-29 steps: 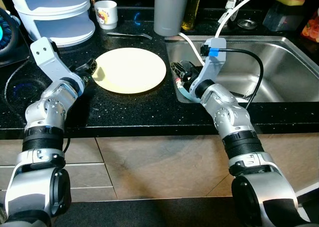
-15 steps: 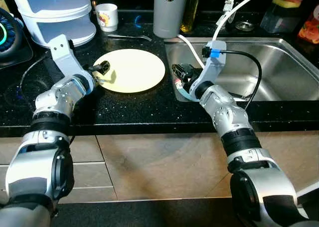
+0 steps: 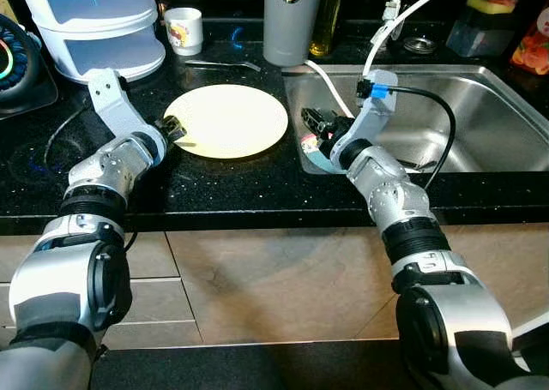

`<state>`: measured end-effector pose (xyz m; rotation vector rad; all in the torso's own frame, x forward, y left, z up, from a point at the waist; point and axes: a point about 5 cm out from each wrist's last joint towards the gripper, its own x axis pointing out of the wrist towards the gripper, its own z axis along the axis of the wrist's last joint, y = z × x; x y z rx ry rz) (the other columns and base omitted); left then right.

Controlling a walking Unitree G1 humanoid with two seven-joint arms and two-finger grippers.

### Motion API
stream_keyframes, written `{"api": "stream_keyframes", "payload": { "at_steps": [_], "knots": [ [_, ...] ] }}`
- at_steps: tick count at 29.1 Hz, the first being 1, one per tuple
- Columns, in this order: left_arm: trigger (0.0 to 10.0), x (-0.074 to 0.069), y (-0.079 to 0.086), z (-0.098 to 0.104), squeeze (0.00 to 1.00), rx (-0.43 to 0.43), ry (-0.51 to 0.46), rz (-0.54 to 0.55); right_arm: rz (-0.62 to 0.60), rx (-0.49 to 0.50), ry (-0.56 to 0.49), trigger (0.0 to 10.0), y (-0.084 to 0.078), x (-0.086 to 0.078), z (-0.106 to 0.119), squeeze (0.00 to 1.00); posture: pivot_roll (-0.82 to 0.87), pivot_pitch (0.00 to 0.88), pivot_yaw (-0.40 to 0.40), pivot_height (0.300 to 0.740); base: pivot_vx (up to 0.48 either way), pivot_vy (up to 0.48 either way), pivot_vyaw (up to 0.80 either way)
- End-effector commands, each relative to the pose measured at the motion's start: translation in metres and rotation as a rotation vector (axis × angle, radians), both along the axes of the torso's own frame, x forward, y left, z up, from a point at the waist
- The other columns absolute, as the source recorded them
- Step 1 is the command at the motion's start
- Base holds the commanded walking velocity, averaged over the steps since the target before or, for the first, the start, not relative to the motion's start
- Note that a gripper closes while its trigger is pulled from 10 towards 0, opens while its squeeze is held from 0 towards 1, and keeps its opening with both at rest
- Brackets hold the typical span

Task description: Kitchen organization

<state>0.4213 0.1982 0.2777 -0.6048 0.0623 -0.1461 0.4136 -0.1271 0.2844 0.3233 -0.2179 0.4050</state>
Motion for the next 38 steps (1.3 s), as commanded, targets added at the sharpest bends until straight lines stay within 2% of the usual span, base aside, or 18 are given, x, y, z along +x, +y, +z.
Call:
{"api": "stream_keyframes", "payload": {
  "at_steps": [1,7,8,9,13,14,15,16,17,18,22,25,29,32,33,34,35,38],
  "knots": [
    [0.0,-0.003,-0.006,-0.044,0.00,0.020,0.183,-0.022,0.004,0.028,-0.001,10.0,0.002,0.001,0.001,0.00,0.02,0.209,0.010,0.740,0.000,0.000,0.00],
    [0.0,-0.001,-0.003,-0.034,0.00,0.037,0.122,-0.008,0.002,0.038,0.000,10.0,0.002,0.001,0.001,0.00,0.02,0.208,0.012,0.740,0.000,0.000,0.00],
    [0.0,-0.001,-0.003,-0.030,0.00,0.042,0.090,-0.013,0.001,0.039,-0.001,10.0,0.002,0.001,0.001,0.00,0.02,0.206,0.012,0.740,0.000,0.000,0.00],
    [0.0,0.000,-0.003,-0.014,0.00,0.064,-0.037,-0.039,-0.009,0.046,-0.007,10.0,0.001,0.001,0.002,0.00,0.02,0.204,0.013,0.740,0.000,0.000,0.00],
    [0.0,0.000,-0.002,-0.005,0.00,0.080,-0.118,-0.049,-0.015,0.065,-0.013,10.0,-0.001,0.001,0.004,0.00,0.01,0.203,0.014,0.740,0.000,0.000,0.00],
    [0.0,-0.001,0.001,0.007,0.00,0.126,-0.222,-0.031,-0.010,0.130,-0.028,10.0,-0.004,0.000,0.011,0.00,0.01,0.200,0.016,0.740,0.000,0.000,0.00],
    [0.0,-0.001,0.001,0.007,0.00,0.126,-0.222,-0.031,-0.010,0.130,-0.028,10.0,-0.004,0.000,0.011,0.00,0.01,0.200,0.016,0.740,0.000,0.000,0.00],
    [0.0,-0.002,0.003,0.013,0.00,0.136,-0.276,-0.029,0.011,0.170,-0.035,10.0,-0.004,0.000,0.015,0.00,0.01,0.200,0.016,0.740,0.000,0.000,0.00],
    [0.0,-0.003,0.003,0.016,0.00,0.138,-0.309,-0.035,0.026,0.189,-0.039,10.0,-0.005,-0.001,0.018,0.63,0.01,0.200,0.016,0.740,0.000,0.000,0.00],
    [0.0,-0.004,0.003,0.017,0.00,0.129,-0.339,-0.045,0.047,0.199,-0.039,10.0,-0.003,-0.001,0.019,1.00,0.01,0.196,0.016,0.740,0.000,0.000,0.00],
    [0.0,-0.007,-0.001,0.015,0.00,0.068,-0.408,-0.132,0.122,0.194,-0.027,10.0,0.008,-0.003,0.018,1.00,0.01,0.193,0.017,0.740,0.000,0.000,0.00],
    [0.0,-0.008,-0.002,0.015,0.00,0.055,-0.423,-0.148,0.130,0.196,-0.024,10.0,0.010,-0.004,0.018,1.00,0.01,0.193,0.017,0.740,0.000,0.000,0.00],
    [0.0,-0.012,-0.007,0.019,0.00,-0.029,-0.502,-0.227,0.192,0.189,-0.010,10.0,0.018,-0.006,0.017,1.00,0.01,0.193,0.017,0.740,0.000,0.000,0.00],
    [0.0,-0.013,-0.008,0.021,0.00,-0.058,-0.529,-0.248,0.209,0.187,-0.001,10.0,0.022,-0.007,0.016,1.00,0.01,0.193,0.017,0.740,0.000,0.000,0.00],
    [0.0,-0.013,-0.009,0.022,0.00,-0.071,-0.537,-0.254,0.214,0.187,0.004,10.0,0.022,-0.008,0.015,0.85,0.01,0.193,0.017,0.740,0.000,0.000,0.00],
    [0.0,-0.013,-0.009,0.022,0.00,-0.071,-0.537,-0.254,0.214,0.187,0.004,10.0,0.022,-0.008,0.015,0.85,0.01,0.193,0.017,0.740,0.000,0.000,0.00],
    [0.0,-0.014,-0.008,0.022,0.00,-0.081,-0.546,-0.258,0.222,0.187,0.011,10.0,0.023,-0.008,0.015,0.00,0.01,0.198,0.015,0.740,0.000,0.000,0.00],
    [0.0,-0.015,-0.009,0.026,0.00,-0.136,-0.574,-0.284,0.248,0.197,0.039,10.0,0.025,-0.009,0.012,0.00,0.01,0.201,0.013,0.740,0.000,0.000,0.00]
  ]
}}
